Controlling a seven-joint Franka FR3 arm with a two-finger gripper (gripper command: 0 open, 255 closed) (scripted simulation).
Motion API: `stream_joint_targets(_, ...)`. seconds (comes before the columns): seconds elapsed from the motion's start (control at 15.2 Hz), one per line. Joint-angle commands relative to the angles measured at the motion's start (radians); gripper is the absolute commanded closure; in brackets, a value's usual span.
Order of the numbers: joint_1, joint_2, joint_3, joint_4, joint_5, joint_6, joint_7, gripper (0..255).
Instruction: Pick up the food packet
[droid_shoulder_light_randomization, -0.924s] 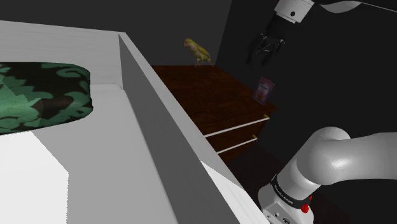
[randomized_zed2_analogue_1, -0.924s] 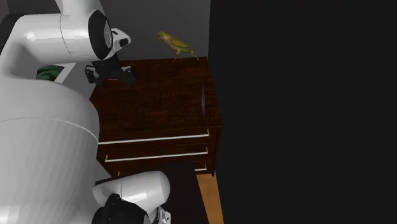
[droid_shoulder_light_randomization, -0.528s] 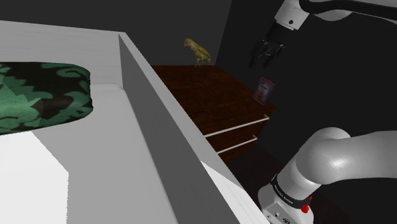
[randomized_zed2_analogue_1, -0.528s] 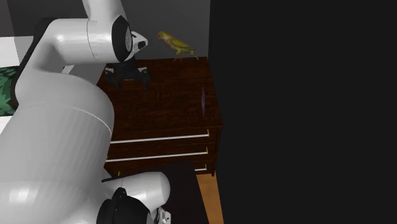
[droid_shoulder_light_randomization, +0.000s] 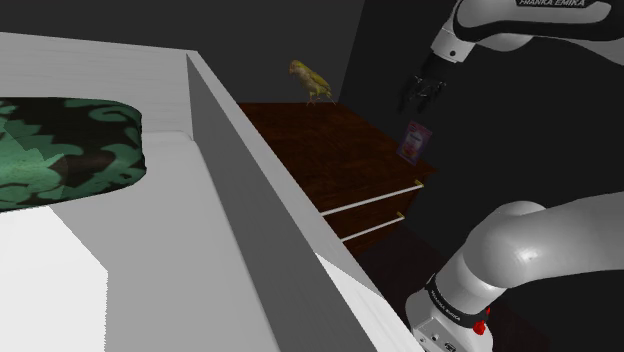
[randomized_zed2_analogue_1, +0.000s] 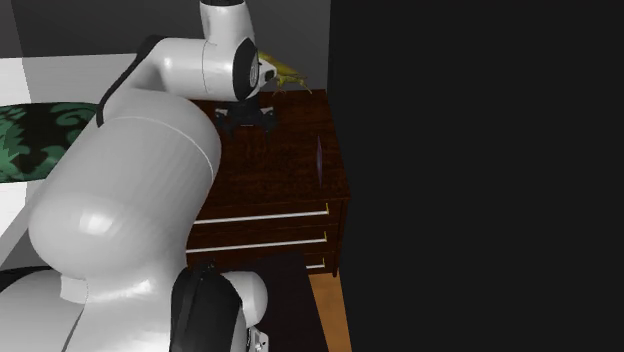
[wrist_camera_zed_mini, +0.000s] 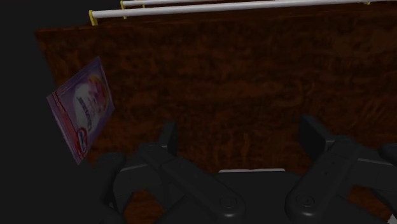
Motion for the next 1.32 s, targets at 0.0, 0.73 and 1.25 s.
stream_joint_targets(0.0,-0.008,0.038,-0.039,0.013,-0.014,0.024,-0.04,0)
stream_joint_targets(0.73,-0.019,0.342,-0.266,0.17,0.005,0.161,-0.281,0)
stream_joint_targets(1.25,-0.021,0.485,-0.345,0.209,0.07,0.247,-0.387,0)
